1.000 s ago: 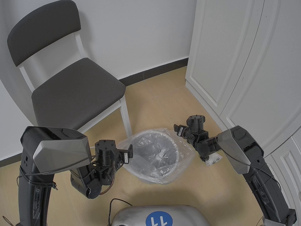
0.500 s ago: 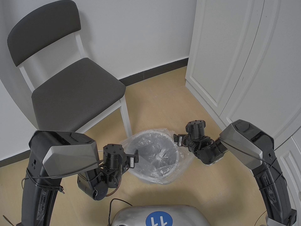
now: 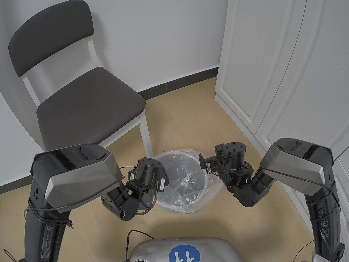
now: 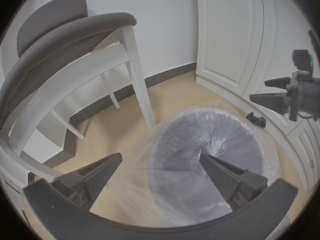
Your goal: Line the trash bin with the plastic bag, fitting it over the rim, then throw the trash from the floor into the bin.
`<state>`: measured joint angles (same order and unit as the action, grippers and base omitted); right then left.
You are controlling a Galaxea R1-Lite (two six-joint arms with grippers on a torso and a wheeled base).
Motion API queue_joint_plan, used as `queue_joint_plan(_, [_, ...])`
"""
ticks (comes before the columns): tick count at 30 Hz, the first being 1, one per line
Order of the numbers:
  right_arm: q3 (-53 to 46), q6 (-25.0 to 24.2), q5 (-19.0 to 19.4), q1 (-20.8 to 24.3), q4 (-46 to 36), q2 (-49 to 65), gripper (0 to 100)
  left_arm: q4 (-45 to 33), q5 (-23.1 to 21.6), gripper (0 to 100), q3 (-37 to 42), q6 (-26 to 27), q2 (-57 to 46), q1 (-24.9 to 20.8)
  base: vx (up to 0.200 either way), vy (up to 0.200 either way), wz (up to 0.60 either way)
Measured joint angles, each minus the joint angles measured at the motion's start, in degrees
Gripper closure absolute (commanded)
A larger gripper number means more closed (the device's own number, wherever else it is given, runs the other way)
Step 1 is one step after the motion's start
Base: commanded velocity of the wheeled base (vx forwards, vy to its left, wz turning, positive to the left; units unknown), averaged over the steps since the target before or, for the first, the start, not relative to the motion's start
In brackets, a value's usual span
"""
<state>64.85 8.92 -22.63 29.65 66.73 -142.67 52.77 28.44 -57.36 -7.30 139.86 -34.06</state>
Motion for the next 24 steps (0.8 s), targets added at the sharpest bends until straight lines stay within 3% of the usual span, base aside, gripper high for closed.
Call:
queue_joint_plan(5, [-6.7, 1.7, 2.2, 0.4, 1.1, 4.2, 0, -8.1, 3.3, 0, -5.8, 0.2, 0.7, -0.9, 0.000, 0.000, 0.00])
queue_joint_plan(10, [-10.1, 2.5, 2.9, 0.3, 1.2, 7.4, 0, -16.1, 4.8, 0, -6.6, 0.2, 0.2, -1.8, 0.000, 0.000, 0.00])
queue_joint_plan(15, [-12.4, 3.4, 4.2, 0.3, 1.3, 9.6, 0, -21.8, 5.1, 0, -2.4, 0.2, -3.2, -2.2, 0.000, 0.000, 0.00])
queue_joint_plan(24, [-14.4, 4.1, 4.8, 0.2, 1.6, 11.3, 0, -22.4, 2.8, 0, 9.4, 0.0, -8.8, -2.9, 0.000, 0.000, 0.00])
